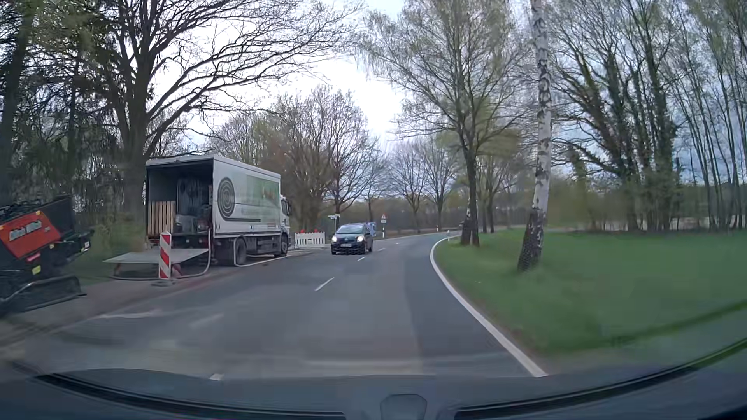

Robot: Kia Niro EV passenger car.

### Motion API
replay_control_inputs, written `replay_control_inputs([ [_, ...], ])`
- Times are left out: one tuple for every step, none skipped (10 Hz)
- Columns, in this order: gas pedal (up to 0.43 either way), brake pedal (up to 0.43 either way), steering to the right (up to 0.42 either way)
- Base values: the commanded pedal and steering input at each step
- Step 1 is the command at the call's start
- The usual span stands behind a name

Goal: Follow the waypoints while adhering to traffic rules and regulations

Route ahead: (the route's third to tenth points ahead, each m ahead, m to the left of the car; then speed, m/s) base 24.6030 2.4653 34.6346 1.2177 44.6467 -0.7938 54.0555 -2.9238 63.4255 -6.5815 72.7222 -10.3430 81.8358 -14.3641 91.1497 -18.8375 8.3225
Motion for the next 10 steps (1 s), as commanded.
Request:
replay_control_inputs([
  [0.067,0.000,0.025],
  [0.067,0.000,0.025],
  [0.067,0.000,0.025],
  [0.079,0.000,0.025],
  [0.079,0.000,0.025],
  [0.079,0.000,0.025],
  [0.079,0.000,0.025],
  [0.079,0.000,0.025],
  [0.079,0.000,0.025],
  [0.079,0.000,0.025],
])
